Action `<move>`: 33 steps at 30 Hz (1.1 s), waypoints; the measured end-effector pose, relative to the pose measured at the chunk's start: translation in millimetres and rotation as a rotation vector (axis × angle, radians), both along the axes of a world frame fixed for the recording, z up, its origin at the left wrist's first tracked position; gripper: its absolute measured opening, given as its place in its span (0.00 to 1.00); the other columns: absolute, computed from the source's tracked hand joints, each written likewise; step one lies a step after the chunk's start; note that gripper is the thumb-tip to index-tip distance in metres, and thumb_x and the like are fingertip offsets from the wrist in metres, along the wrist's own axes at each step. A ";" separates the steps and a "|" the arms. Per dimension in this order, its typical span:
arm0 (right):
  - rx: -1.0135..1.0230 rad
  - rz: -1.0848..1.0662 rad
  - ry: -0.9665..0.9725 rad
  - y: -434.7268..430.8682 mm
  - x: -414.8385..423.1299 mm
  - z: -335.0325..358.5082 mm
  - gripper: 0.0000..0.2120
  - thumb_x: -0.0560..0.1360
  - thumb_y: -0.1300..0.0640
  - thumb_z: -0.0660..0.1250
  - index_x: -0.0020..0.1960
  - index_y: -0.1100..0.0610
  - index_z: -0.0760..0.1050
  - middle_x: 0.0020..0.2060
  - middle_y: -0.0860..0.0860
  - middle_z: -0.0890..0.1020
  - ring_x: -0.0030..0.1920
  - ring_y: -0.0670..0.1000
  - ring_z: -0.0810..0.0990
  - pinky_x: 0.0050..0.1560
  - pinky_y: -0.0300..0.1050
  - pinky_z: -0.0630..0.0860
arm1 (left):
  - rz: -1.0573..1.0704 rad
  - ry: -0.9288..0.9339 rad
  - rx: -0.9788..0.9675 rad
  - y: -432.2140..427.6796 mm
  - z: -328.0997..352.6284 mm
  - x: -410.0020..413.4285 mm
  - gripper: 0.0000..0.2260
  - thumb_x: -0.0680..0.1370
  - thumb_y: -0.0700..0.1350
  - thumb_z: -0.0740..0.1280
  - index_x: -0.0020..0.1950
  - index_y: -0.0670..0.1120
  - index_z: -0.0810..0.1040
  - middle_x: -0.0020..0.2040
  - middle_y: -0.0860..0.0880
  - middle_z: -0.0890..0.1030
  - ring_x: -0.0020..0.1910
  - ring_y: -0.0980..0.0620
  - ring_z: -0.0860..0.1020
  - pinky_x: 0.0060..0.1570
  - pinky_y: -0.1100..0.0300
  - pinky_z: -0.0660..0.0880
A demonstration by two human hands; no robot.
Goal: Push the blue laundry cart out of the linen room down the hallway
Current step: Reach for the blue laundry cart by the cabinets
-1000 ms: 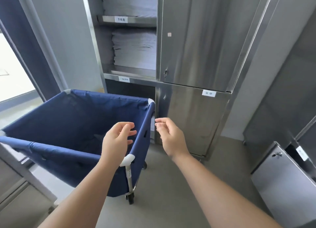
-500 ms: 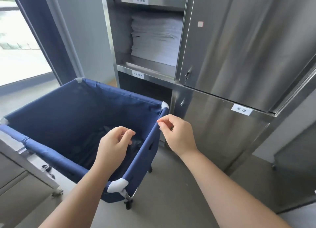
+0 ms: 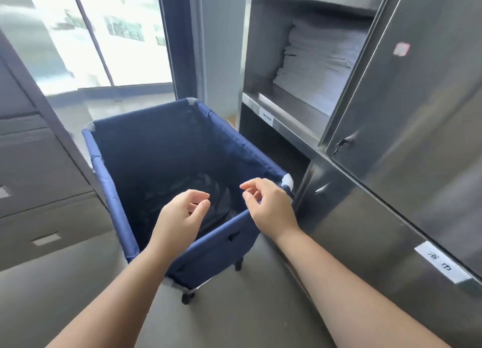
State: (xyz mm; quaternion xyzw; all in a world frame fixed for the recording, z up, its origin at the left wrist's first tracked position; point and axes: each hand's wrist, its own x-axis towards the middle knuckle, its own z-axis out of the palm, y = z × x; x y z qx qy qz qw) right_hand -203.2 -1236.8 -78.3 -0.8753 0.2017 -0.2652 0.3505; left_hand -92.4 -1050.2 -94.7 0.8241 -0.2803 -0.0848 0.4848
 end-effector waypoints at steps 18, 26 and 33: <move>-0.178 0.272 0.221 -53.6 75.3 -42.3 0.11 0.76 0.56 0.64 0.58 0.49 0.76 0.50 0.45 0.78 0.51 0.45 0.76 0.48 0.44 0.75 | 0.162 -0.077 0.389 -37.2 -29.2 35.3 0.12 0.80 0.56 0.62 0.61 0.55 0.76 0.54 0.57 0.78 0.49 0.58 0.78 0.51 0.52 0.77; -0.189 0.415 0.247 -77.2 79.3 -75.1 0.13 0.77 0.58 0.63 0.61 0.52 0.75 0.53 0.49 0.78 0.56 0.49 0.74 0.50 0.44 0.71 | 0.305 -0.007 0.568 -66.1 -61.4 6.9 0.15 0.80 0.56 0.62 0.65 0.53 0.74 0.59 0.53 0.77 0.53 0.51 0.78 0.50 0.51 0.76; -0.280 0.522 0.358 -99.1 93.3 -117.2 0.17 0.77 0.57 0.62 0.65 0.52 0.73 0.54 0.51 0.78 0.56 0.54 0.74 0.57 0.51 0.72 | 0.355 0.057 0.737 -71.4 -112.9 -2.7 0.19 0.80 0.56 0.62 0.68 0.53 0.71 0.64 0.51 0.74 0.59 0.48 0.76 0.50 0.50 0.74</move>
